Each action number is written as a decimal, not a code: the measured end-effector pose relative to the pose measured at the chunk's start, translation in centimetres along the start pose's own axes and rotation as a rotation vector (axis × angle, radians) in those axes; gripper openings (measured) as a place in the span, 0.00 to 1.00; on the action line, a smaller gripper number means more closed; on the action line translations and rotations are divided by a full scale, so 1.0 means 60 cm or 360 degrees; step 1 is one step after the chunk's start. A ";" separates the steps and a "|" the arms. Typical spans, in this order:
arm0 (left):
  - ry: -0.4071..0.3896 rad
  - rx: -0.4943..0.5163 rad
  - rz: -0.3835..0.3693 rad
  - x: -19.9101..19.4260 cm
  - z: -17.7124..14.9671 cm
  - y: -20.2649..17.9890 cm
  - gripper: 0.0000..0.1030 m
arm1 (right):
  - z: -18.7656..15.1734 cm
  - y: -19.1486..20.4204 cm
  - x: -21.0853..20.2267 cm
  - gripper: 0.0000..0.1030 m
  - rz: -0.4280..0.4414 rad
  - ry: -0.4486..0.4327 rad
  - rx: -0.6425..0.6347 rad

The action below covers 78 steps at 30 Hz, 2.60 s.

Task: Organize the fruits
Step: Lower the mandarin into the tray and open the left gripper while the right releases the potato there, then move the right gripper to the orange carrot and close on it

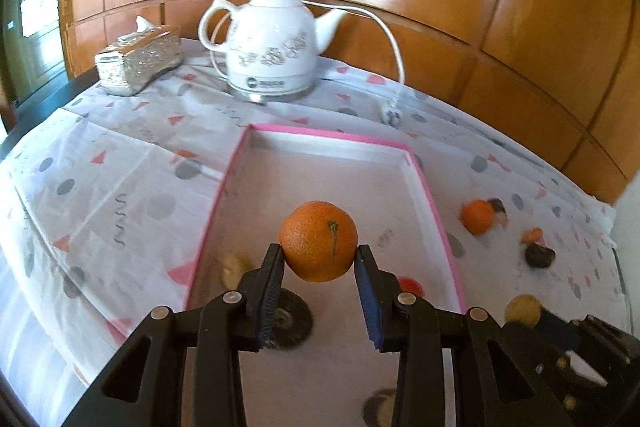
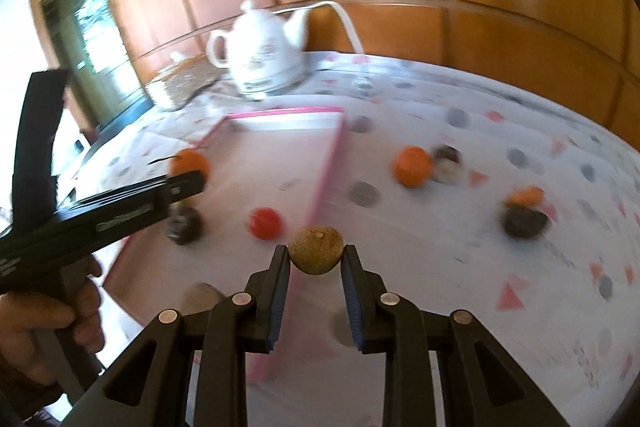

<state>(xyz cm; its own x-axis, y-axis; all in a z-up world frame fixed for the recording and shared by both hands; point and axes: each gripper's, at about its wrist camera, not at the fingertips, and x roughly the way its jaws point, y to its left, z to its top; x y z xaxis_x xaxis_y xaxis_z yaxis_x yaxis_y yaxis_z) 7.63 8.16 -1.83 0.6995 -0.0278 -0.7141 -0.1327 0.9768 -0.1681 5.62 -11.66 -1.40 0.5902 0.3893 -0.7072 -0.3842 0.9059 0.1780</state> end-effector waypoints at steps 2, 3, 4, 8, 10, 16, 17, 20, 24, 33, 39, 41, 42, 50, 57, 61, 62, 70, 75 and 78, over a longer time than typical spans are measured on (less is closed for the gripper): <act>-0.0021 -0.0013 0.0013 -0.002 0.006 0.007 0.39 | 0.010 0.019 0.011 0.25 0.0036 0.0012 -0.0039; -0.0036 -0.0016 0.0025 -0.005 0.008 0.009 0.42 | 0.016 0.028 0.017 0.26 0.0059 0.0018 -0.0055; -0.0055 -0.0018 0.0044 -0.011 0.009 0.010 0.50 | 0.024 0.037 0.024 0.26 0.0089 0.0026 -0.0065; -0.0102 -0.0026 0.0096 -0.029 0.007 0.016 0.62 | 0.044 0.065 0.043 0.28 0.0183 0.0045 -0.0086; -0.0101 -0.0039 0.0117 -0.035 0.003 0.021 0.65 | 0.042 0.079 0.048 0.36 0.0172 0.0038 -0.0103; -0.0117 -0.0060 0.0158 -0.049 -0.017 0.027 0.81 | 0.016 0.081 0.037 0.60 0.0101 -0.0032 -0.0081; -0.0124 -0.0062 0.0157 -0.052 -0.021 0.027 0.83 | 0.012 0.079 0.035 0.60 0.0042 -0.0043 -0.0084; -0.0131 -0.0065 0.0128 -0.058 -0.031 0.022 0.86 | 0.003 0.062 0.029 0.60 -0.0051 -0.0054 -0.0066; -0.0112 -0.0039 0.0110 -0.058 -0.039 0.009 0.87 | -0.004 0.021 0.024 0.60 -0.0075 -0.0034 0.0074; -0.0081 0.0031 0.0082 -0.056 -0.051 -0.018 0.88 | -0.028 -0.059 0.001 0.60 -0.0147 -0.0047 0.0254; -0.0069 0.0080 0.0053 -0.056 -0.058 -0.035 0.88 | -0.053 -0.107 -0.006 0.60 -0.0242 -0.0021 0.0350; -0.0062 0.0095 0.0037 -0.054 -0.059 -0.041 0.88 | -0.060 -0.123 -0.011 0.60 -0.0276 -0.0017 0.0380; -0.0060 0.0106 0.0029 -0.053 -0.061 -0.044 0.88 | -0.063 -0.131 -0.013 0.59 -0.0292 -0.0018 0.0397; -0.0037 0.0178 -0.0053 -0.051 -0.069 -0.069 0.87 | -0.086 -0.186 -0.021 0.58 -0.0371 0.0000 0.0523; -0.0025 0.0233 -0.0094 -0.046 -0.066 -0.095 0.87 | -0.095 -0.215 -0.015 0.58 -0.0398 0.0033 0.0592; -0.0021 0.0263 -0.0143 -0.044 -0.058 -0.114 0.87 | -0.086 -0.228 -0.013 0.58 -0.0424 0.0029 0.0597; -0.0020 0.0277 -0.0160 -0.044 -0.057 -0.121 0.87 | -0.083 -0.231 -0.013 0.58 -0.0429 0.0024 0.0598; 0.0017 0.0364 -0.0257 -0.029 -0.052 -0.171 0.83 | -0.059 -0.271 -0.022 0.58 -0.0479 -0.0023 0.0623; 0.0048 0.0398 -0.0296 -0.014 -0.049 -0.197 0.78 | -0.042 -0.298 -0.025 0.49 -0.0491 -0.0044 0.0635; 0.0070 0.0408 -0.0308 -0.004 -0.050 -0.208 0.75 | -0.027 -0.311 -0.025 0.40 -0.0497 -0.0061 0.0616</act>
<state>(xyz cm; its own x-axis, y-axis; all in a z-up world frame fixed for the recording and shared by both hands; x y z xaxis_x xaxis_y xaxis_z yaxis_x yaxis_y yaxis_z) 7.04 -4.66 -1.59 0.6629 -0.2222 -0.7150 0.1849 0.9739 -0.1312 10.75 -29.42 -4.76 0.6637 0.0888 -0.7427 0.1024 0.9728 0.2078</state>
